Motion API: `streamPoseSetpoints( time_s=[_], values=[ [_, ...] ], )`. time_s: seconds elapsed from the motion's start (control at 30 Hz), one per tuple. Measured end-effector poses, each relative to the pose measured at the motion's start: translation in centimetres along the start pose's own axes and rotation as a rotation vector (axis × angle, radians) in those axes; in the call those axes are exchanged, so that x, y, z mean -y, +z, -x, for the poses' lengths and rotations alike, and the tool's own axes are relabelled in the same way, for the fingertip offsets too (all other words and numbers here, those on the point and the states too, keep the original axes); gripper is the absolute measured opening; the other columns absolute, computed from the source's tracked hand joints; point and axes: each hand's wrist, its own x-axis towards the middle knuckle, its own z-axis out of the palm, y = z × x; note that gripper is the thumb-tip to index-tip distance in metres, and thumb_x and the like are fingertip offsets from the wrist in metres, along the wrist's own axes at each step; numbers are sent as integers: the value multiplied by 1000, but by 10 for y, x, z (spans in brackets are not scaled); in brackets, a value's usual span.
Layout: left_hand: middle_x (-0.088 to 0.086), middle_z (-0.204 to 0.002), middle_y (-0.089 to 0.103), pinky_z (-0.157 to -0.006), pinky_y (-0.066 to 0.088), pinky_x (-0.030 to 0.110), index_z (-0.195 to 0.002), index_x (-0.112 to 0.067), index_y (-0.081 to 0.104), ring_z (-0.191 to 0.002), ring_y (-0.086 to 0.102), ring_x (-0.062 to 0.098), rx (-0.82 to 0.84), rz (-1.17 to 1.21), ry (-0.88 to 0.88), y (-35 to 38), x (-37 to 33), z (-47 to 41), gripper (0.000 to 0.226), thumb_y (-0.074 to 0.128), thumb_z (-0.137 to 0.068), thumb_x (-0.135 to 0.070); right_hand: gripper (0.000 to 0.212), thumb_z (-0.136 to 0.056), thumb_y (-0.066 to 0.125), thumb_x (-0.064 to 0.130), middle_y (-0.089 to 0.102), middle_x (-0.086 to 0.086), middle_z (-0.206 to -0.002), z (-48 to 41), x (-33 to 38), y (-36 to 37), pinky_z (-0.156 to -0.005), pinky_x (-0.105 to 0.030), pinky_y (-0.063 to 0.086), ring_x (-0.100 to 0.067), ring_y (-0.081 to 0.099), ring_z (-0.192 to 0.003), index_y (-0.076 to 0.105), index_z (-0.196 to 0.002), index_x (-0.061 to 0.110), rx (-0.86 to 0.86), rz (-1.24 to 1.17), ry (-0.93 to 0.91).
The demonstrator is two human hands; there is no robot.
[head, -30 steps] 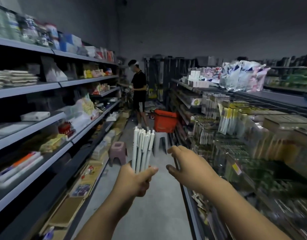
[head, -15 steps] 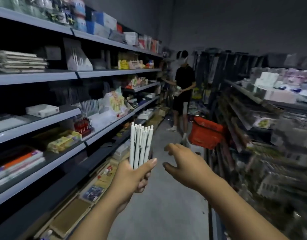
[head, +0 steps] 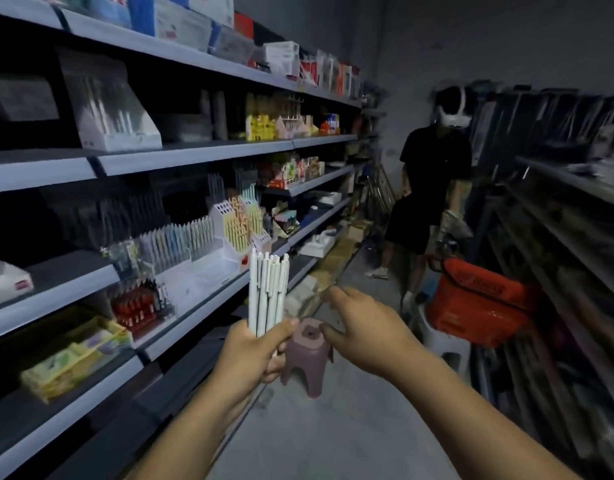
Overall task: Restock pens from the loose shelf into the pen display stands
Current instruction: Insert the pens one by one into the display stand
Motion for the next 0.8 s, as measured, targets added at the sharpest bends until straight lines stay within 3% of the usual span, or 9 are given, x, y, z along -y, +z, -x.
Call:
streamPoseSetpoints(
  time_s=[0.1, 0.2, 0.33, 0.43, 0.53, 0.63, 0.7, 0.8],
  values=[
    [5, -54, 44, -43, 21, 21, -68, -13, 60, -41, 31, 13, -30, -3, 6, 4, 9, -67, 27, 76, -90, -15, 45, -98, 53, 41, 53, -2, -132, -61, -37, 24, -82, -41, 53, -27, 57, -113, 43, -139, 25, -10, -56, -43],
    [8, -58, 45, -47, 20, 24, -74, -13, 64, -45, 31, 13, -70, -16, 18, 7, 24, -133, 20, 80, -85, -16, 29, -98, 55, 40, 59, 0, -117, -129, -72, 54, -81, -43, 54, -23, 60, -102, 53, -121, 23, -25, -204, -118],
    [9, -58, 45, -45, 23, 23, -80, -12, 61, -44, 31, 14, -187, -80, 39, 12, 36, -217, 30, 89, -77, -24, 20, -100, 57, 40, 68, 5, -93, -222, -105, 83, -76, -43, 54, -11, 64, -83, 65, -99, 22, -35, -649, -175],
    [11, -59, 45, -48, 25, 29, -73, -21, 65, -45, 33, 16, -308, -84, 45, 14, 37, -269, 32, 90, -64, -39, 31, -99, 59, 44, 67, -3, -76, -282, -117, 100, -68, -49, 55, -19, 66, -70, 67, -84, 18, 1, -934, -185],
    [14, -58, 51, -48, 28, 30, -87, -6, 66, -43, 36, 17, -443, -87, 44, 8, 39, -318, 28, 86, -81, -24, 23, -95, 68, 37, 65, -5, -73, -342, -123, 121, -63, -44, 57, -24, 64, -68, 68, -83, 17, 107, -1046, -249],
    [11, -60, 61, -43, 38, 27, -99, -5, 70, -45, 46, 17, -544, -99, 73, -4, 40, -358, 16, 77, -88, -13, 22, -92, 72, 35, 65, -4, -75, -398, -123, 147, -64, -39, 56, -21, 63, -69, 69, -81, 16, 205, -1080, -283],
    [9, -60, 64, -47, 46, 28, -98, -6, 70, -49, 54, 17, -587, -136, 85, -16, 39, -384, 12, 76, -88, -9, 22, -91, 73, 34, 64, -3, -72, -434, -118, 166, -62, -35, 53, -20, 61, -65, 69, -78, 16, 247, -1119, -293],
    [1, -52, 63, -43, 44, 20, -88, -10, 68, -44, 53, 8, -675, -186, 109, -47, 47, -433, 9, 74, -88, -3, 20, -91, 74, 31, 66, -4, -70, -489, -108, 196, -61, -33, 52, -21, 62, -63, 70, -78, 17, 252, -1156, -309]
  ],
)
